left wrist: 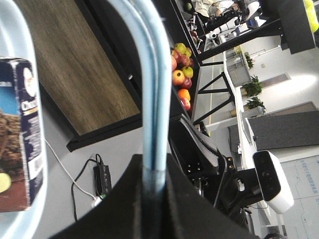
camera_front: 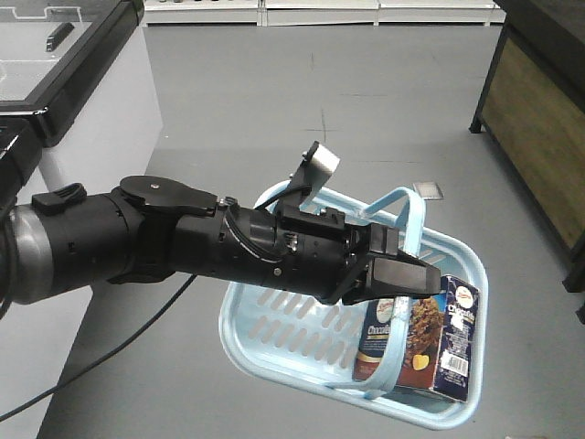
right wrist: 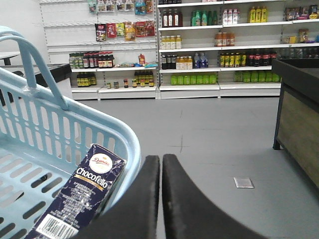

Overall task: Left arm holds basket, right arm returns cookies
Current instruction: 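Hold the basket with the left gripper while the base turns toward shelves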

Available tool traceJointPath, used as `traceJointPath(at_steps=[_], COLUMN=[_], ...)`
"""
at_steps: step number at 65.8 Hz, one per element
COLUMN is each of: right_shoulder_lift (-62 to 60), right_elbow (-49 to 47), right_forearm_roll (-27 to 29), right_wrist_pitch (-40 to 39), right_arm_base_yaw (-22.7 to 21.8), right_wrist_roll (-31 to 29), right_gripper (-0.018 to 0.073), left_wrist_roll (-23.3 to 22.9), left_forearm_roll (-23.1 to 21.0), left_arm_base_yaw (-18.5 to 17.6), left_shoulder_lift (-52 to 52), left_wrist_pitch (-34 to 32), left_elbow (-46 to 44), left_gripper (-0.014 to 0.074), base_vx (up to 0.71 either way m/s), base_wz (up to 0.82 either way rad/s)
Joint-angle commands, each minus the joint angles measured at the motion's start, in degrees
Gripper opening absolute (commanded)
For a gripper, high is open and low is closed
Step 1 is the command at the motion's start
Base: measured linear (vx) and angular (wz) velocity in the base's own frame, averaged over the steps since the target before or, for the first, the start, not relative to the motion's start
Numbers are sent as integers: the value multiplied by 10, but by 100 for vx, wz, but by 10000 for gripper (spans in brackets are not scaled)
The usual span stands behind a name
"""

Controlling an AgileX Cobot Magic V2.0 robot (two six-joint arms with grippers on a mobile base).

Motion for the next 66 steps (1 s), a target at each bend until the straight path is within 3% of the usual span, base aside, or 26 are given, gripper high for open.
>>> traceJointPath(at_steps=[1, 66], right_shoulder_lift=[-7, -7], right_elbow=[1, 1], right_forearm_roll=[-4, -4], right_wrist_pitch=[-40, -41], right_arm_base_yaw=[-1, -1], right_wrist_roll=[-5, -5], right_gripper=[-4, -4], left_wrist_roll=[7, 7], left_forearm_roll=[-46, -46], left_arm_base_yaw=[2, 2], left_shoulder_lift=[-31, -31], left_wrist_pitch=[24, 23], left_elbow=[-23, -23], left_gripper=[-6, -6], base_vx=[38, 47], base_wz=[-4, 1])
